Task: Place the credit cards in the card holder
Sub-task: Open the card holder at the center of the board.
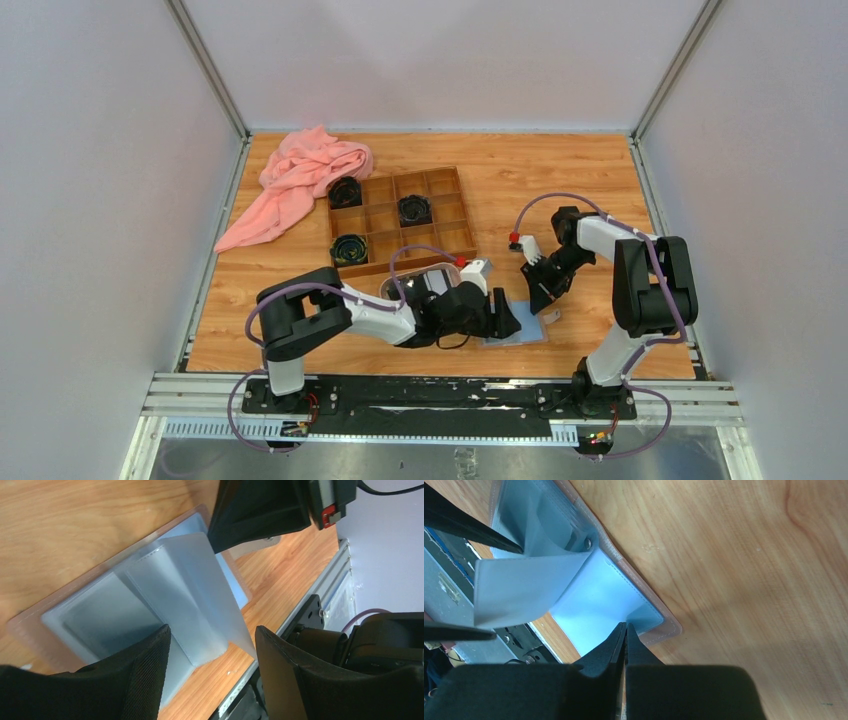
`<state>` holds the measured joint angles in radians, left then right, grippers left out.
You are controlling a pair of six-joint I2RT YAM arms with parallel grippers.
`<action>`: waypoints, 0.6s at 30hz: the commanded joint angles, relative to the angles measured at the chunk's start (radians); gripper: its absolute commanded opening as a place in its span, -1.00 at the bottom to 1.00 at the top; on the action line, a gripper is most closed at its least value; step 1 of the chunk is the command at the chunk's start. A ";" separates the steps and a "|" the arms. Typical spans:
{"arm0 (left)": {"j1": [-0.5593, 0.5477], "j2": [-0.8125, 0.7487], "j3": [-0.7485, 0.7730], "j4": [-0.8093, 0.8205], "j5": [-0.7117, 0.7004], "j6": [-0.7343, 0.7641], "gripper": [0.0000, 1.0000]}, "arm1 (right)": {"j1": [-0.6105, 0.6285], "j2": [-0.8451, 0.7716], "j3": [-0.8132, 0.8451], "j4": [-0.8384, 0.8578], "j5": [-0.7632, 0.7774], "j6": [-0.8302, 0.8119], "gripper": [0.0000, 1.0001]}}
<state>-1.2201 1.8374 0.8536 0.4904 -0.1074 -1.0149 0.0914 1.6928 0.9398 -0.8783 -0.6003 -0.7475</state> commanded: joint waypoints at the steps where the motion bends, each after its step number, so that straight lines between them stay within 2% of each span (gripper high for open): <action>1: -0.007 0.053 0.070 -0.003 0.046 0.046 0.30 | 0.018 0.001 0.015 -0.011 0.005 0.007 -0.95; 12: -0.002 0.134 0.192 -0.001 0.139 0.114 0.30 | 0.012 -0.056 0.029 -0.022 -0.026 0.009 -0.93; 18: 0.017 0.170 0.195 -0.001 0.158 0.102 0.31 | -0.035 -0.137 0.045 -0.021 -0.042 0.016 -0.85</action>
<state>-1.2156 1.9701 1.0386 0.4911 0.0238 -0.9306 0.0872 1.6218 0.9504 -0.8818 -0.6121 -0.7437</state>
